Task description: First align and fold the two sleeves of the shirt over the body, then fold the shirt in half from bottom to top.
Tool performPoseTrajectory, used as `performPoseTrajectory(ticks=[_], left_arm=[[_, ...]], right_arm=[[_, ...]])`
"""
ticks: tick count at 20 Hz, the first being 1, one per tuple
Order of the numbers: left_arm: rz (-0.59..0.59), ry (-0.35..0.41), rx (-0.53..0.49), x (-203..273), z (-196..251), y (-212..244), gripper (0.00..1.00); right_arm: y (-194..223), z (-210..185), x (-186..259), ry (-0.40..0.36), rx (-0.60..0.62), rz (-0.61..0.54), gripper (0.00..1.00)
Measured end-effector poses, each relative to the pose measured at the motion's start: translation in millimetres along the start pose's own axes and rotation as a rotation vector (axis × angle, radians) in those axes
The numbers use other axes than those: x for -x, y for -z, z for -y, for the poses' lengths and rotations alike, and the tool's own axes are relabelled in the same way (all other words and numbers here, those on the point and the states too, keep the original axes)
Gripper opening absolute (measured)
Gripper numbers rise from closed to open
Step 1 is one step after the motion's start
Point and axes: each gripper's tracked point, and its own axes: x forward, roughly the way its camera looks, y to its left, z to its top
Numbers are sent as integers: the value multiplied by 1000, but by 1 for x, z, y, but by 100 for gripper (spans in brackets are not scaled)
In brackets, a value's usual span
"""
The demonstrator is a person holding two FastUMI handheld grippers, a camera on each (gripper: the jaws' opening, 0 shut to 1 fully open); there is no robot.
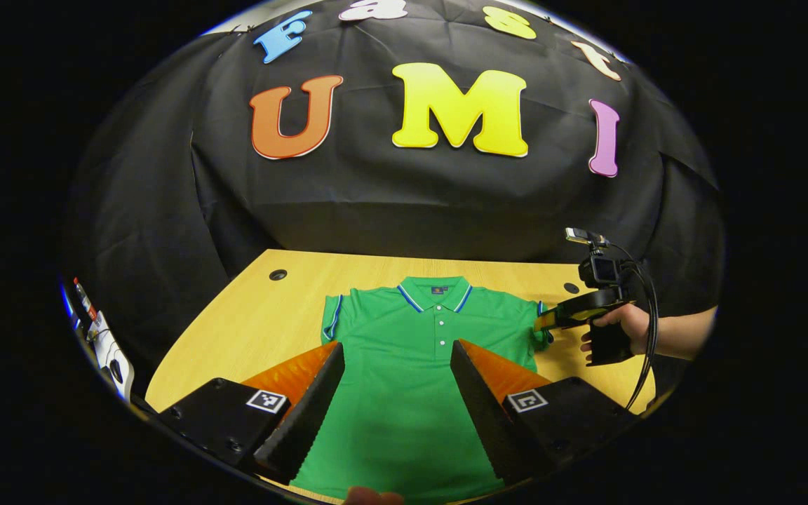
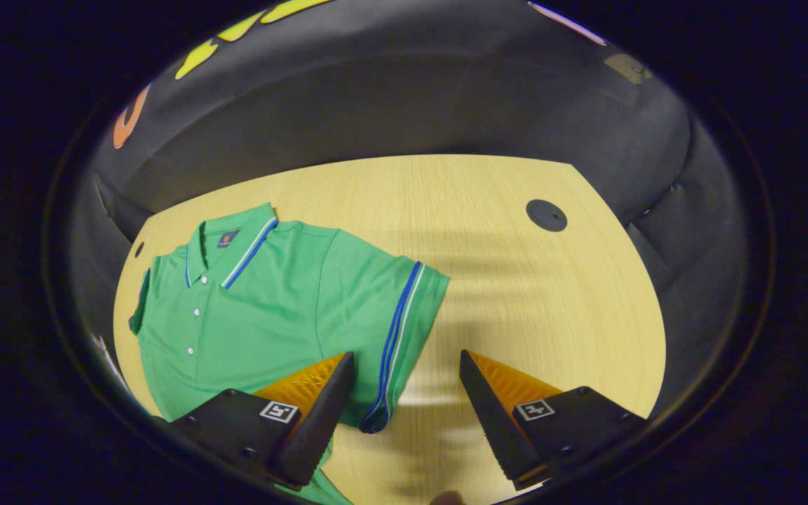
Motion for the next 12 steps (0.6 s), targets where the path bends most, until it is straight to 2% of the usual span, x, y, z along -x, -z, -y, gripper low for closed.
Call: performPoseTrajectory(ticks=[2, 4, 7, 8, 9, 11, 12], left_arm=[[-9, 6, -1, -1, 4, 2, 98], [-13, 9, -4, -1, 6, 3, 98], [-25, 17, -11, -3, 9, 4, 98], [-30, 20, -11, -1, 10, 6, 98], [-35, 22, -11, -1, 11, 7, 98], [-41, 24, -15, 0, 11, 10, 98], [-46, 26, -19, 1, 11, 12, 98]], right_arm=[[2, 1, 1, 6, 2, -22, 75], [5, 0, -3, 5, 12, -19, 72], [3, 5, -1, 6, 31, -26, 29], [2, 6, -3, 7, 29, -25, 34], [5, 11, -16, 13, 12, -12, 29], [-2, 11, -4, 1, -62, -19, 7], [-1, 13, -3, -10, -82, -24, 7]])
